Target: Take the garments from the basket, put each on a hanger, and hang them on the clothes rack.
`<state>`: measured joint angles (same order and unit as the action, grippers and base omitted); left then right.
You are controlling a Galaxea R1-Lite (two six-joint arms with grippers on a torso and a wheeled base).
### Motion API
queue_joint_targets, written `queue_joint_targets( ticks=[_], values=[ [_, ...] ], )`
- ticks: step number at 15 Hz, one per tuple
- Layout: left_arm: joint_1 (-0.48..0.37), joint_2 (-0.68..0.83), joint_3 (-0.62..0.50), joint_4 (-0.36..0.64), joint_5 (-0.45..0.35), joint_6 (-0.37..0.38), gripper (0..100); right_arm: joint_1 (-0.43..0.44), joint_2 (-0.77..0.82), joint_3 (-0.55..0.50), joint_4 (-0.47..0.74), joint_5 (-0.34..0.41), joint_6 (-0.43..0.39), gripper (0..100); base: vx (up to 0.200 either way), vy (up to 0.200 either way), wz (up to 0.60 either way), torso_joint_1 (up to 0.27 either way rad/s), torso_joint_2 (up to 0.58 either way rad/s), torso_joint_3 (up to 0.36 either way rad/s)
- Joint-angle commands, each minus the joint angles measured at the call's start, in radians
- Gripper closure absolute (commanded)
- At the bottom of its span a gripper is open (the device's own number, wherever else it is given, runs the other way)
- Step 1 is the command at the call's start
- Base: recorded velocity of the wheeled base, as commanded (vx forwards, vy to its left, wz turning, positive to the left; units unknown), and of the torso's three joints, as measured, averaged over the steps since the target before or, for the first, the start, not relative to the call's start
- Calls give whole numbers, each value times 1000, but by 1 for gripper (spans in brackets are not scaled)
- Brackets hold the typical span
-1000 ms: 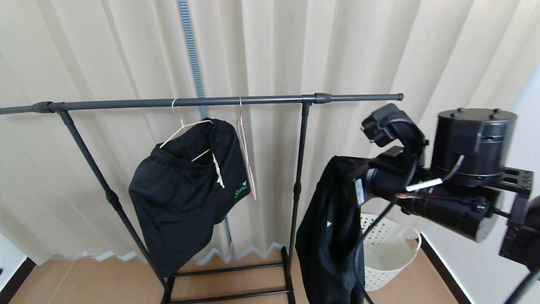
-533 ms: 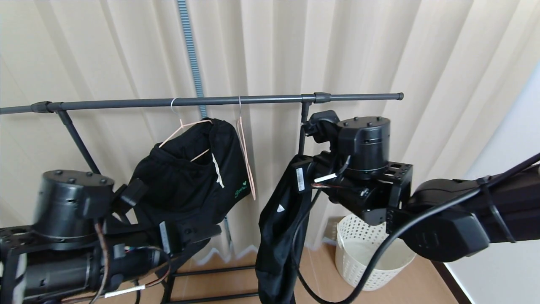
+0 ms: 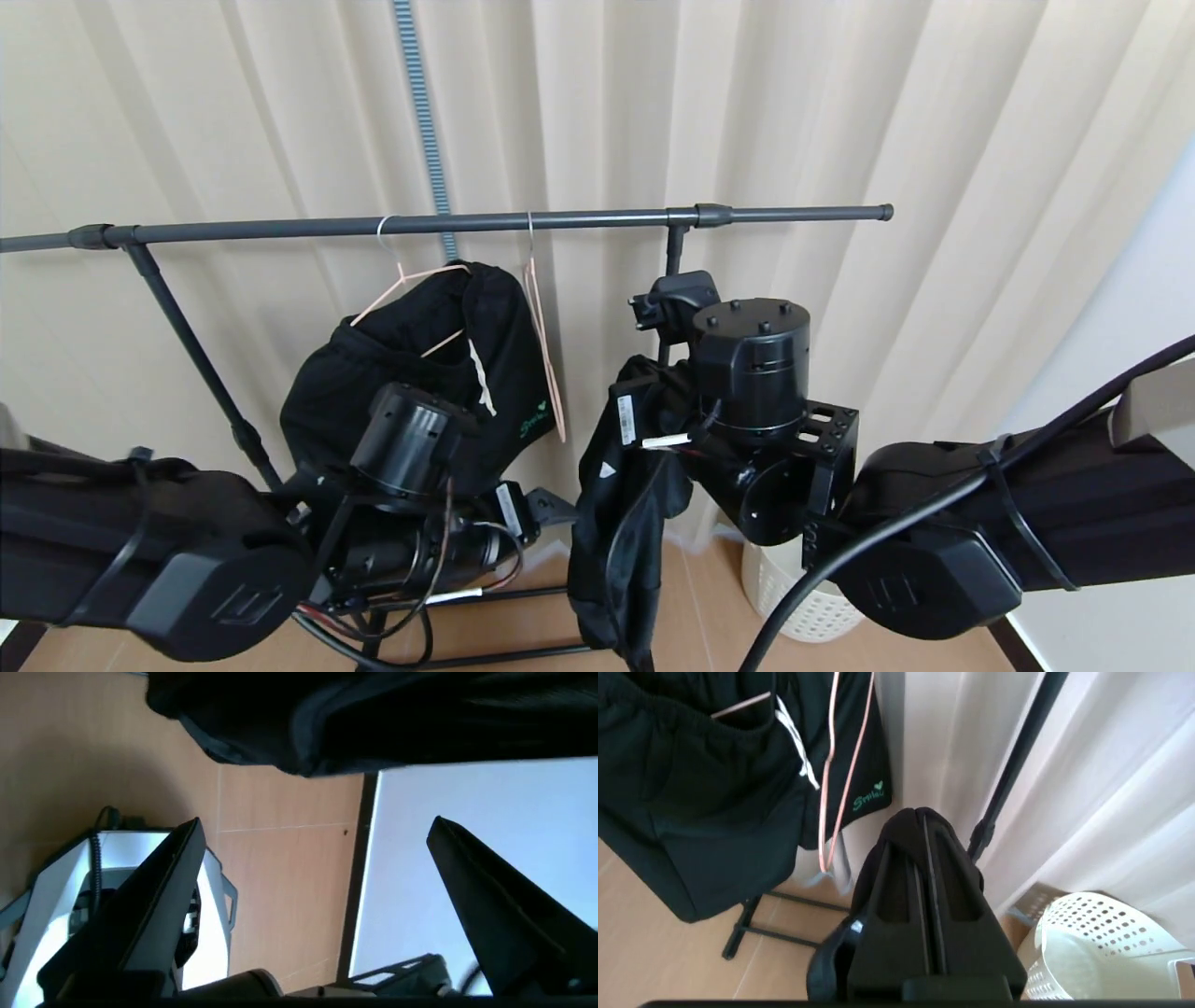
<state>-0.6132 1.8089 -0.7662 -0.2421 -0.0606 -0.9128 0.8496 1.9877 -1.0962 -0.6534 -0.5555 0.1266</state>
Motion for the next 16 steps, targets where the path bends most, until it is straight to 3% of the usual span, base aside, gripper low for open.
queue_joint_targets(
  ticks=[1, 4, 11, 16],
  values=[
    [-30, 104, -47, 0, 31, 0, 0, 29, -32, 39, -15, -7, -2, 100, 0, 0, 0, 0, 0, 0],
    [-74, 116, -78, 1, 53, 3, 0, 54, -33, 56, -22, -44, -1, 100, 0, 0, 0, 0, 0, 0],
    [-88, 179, -94, 0, 59, 8, 0, 62, -61, 62, -25, -47, 1, 100, 0, 0, 0, 0, 0, 0],
    [-97, 234, -81, 0, 120, 37, 0, 62, -101, 61, -23, -66, -1, 100, 0, 0, 0, 0, 0, 0]
  ],
)
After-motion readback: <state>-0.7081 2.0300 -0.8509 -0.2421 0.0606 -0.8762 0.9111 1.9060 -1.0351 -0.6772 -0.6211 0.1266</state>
